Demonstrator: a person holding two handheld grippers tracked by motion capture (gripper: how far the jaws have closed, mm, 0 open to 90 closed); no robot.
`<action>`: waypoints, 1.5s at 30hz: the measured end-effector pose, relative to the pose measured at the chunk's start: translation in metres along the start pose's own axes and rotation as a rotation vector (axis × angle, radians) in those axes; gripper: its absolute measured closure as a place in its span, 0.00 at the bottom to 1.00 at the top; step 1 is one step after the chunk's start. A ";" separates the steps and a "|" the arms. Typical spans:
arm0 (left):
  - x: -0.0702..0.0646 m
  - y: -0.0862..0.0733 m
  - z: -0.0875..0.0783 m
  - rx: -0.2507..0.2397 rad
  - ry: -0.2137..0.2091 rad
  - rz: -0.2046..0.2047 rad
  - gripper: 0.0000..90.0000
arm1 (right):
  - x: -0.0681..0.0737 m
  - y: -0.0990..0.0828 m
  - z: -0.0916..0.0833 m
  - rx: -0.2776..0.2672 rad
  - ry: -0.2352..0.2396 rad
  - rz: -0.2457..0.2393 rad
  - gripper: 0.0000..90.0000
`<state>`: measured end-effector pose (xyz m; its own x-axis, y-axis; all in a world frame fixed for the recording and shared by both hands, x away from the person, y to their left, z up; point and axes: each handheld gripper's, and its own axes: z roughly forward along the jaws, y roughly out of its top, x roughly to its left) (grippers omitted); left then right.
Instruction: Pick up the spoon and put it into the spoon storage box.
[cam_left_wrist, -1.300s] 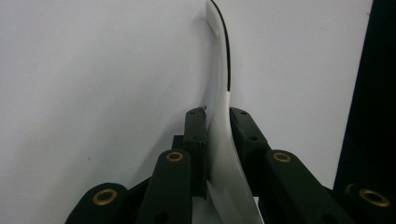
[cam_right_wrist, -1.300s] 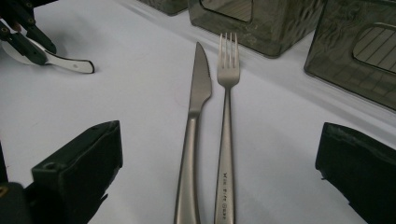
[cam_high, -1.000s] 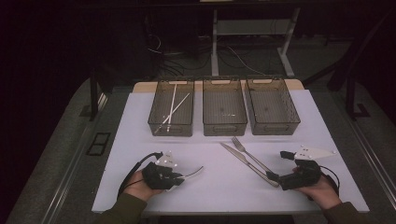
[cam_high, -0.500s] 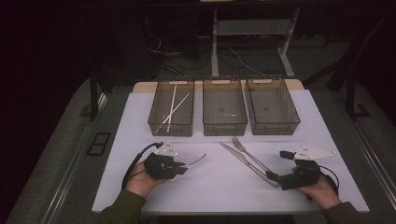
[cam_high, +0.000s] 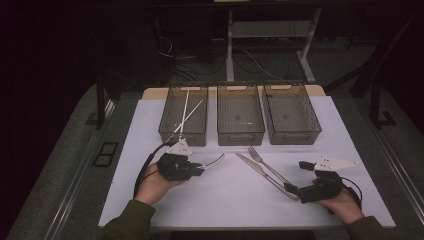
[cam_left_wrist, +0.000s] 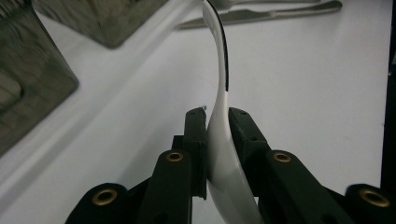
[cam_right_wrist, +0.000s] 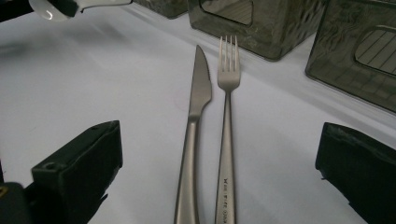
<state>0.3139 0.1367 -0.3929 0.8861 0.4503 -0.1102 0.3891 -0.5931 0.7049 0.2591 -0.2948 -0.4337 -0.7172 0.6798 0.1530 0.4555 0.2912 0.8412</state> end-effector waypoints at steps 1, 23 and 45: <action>0.001 0.003 0.000 -0.008 0.002 0.001 0.86 | 0.000 0.000 0.000 -0.001 -0.001 -0.001 0.01; 0.025 0.069 0.016 -0.079 0.013 0.042 0.86 | -0.003 0.000 -0.002 -0.015 -0.010 0.003 0.01; 0.059 0.137 0.053 -0.068 0.079 0.069 0.86 | -0.002 0.000 -0.003 -0.014 0.002 0.015 0.01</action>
<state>0.4326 0.0471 -0.3398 0.8864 0.4628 -0.0061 0.3074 -0.5788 0.7553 0.2588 -0.2988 -0.4325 -0.7112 0.6829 0.1667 0.4589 0.2715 0.8460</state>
